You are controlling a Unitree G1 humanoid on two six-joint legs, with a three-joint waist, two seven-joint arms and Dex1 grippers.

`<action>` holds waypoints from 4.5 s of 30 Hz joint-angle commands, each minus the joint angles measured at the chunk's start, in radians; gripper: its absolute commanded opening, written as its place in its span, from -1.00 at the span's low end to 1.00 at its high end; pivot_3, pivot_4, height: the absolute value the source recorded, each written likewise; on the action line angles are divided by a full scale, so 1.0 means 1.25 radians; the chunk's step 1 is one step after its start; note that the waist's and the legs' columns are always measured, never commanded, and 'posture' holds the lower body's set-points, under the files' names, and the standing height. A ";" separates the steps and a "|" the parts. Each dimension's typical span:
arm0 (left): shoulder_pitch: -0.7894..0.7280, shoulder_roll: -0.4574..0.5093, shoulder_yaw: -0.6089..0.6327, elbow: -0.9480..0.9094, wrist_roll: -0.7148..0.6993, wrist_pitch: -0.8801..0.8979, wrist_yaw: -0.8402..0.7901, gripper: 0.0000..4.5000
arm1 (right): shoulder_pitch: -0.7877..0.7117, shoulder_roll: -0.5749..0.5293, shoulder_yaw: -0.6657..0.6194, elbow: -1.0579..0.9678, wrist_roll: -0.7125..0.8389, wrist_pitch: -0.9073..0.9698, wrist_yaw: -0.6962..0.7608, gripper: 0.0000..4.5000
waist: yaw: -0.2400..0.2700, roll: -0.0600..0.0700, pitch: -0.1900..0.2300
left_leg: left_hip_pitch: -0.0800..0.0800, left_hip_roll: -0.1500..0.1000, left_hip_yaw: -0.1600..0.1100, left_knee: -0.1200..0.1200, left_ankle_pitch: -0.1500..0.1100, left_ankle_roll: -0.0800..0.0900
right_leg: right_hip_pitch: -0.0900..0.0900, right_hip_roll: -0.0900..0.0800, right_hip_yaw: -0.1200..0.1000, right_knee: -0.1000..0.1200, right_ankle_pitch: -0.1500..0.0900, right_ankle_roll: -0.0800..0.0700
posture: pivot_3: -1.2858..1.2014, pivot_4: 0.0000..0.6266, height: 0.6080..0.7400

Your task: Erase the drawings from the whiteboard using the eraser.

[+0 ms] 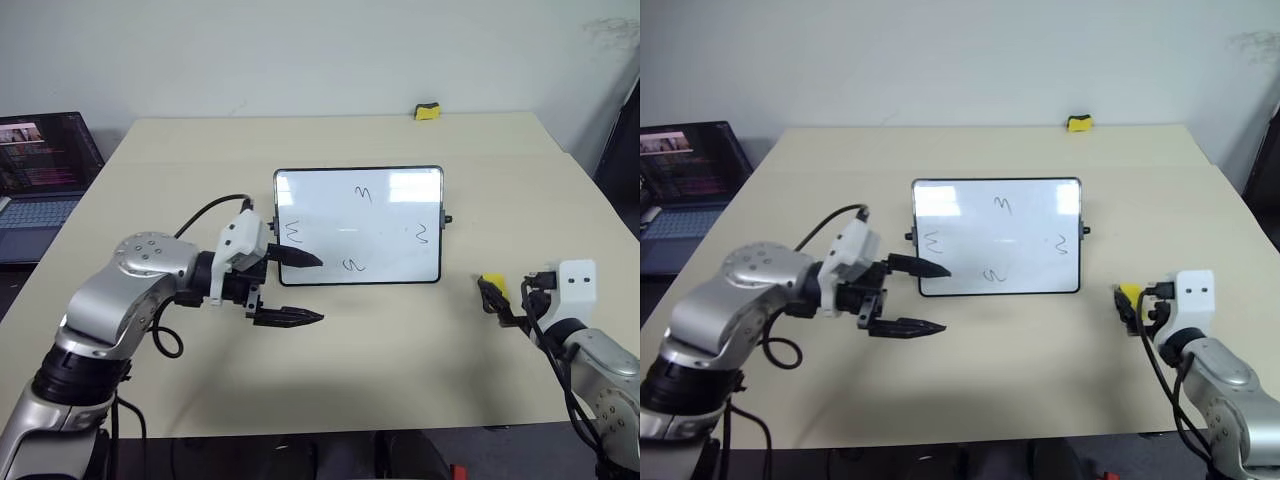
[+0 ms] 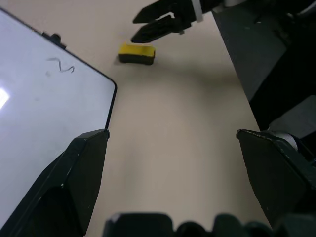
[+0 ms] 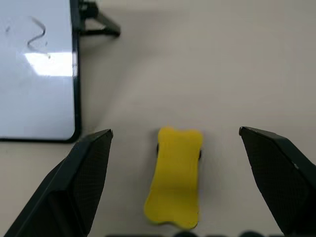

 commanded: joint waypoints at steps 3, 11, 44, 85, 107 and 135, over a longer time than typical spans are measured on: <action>-0.026 -0.027 -0.013 0.023 0.037 -0.039 -0.009 1.00 | -0.028 0.022 0.005 0.019 -0.006 0.006 -0.017 0.99 | 0.001 0.000 0.000 | 0.000 0.000 0.000 0.000 0.000 0.000 | 0.000 0.000 0.000 0.000 0.000 0.000 | 0.03 -0.52 1.00; -0.012 -0.038 -0.010 0.018 0.053 -0.049 -0.008 1.00 | -0.040 0.029 0.020 0.112 -0.045 -0.028 -0.006 0.99 | 0.002 0.000 0.000 | -0.001 0.000 0.000 0.000 0.000 0.000 | 0.000 0.000 0.000 0.000 0.000 0.000 | 0.03 -0.52 1.00; 0.042 -0.053 0.053 0.005 0.070 -0.022 0.142 1.00 | -0.067 0.028 0.030 0.176 -0.077 -0.054 0.040 -0.51 | 0.002 0.000 0.000 | 0.000 0.000 0.000 0.000 0.000 0.001 | 0.000 -0.001 0.001 0.000 0.000 0.000 | 0.03 -0.52 1.00; 0.023 -0.129 0.156 0.029 0.127 0.093 0.433 1.00 | -0.579 0.231 0.410 0.734 -0.496 -0.744 0.019 -0.51 | -0.018 -0.001 0.000 | -0.007 0.001 0.004 0.001 0.001 -0.003 | -0.012 -0.001 0.002 0.003 0.002 -0.001 | 0.03 -0.52 1.00; 0.017 -0.134 0.154 0.063 0.134 0.078 0.424 1.00 | -0.570 0.241 0.483 0.647 -0.556 -0.724 0.101 -0.51 | -0.029 -0.002 -0.001 | -0.006 0.001 0.002 0.003 0.002 -0.004 | -0.013 -0.001 0.002 0.010 0.003 -0.002 | 0.03 -0.52 1.00; 0.035 -0.133 0.158 0.055 0.134 0.079 0.426 1.00 | -0.622 0.267 0.468 0.713 -0.571 -0.648 0.095 -0.52 | -0.037 -0.002 -0.001 | -0.005 0.001 0.001 0.003 0.002 -0.005 | -0.014 -0.001 0.002 0.012 0.003 -0.002 | 0.03 -0.52 1.00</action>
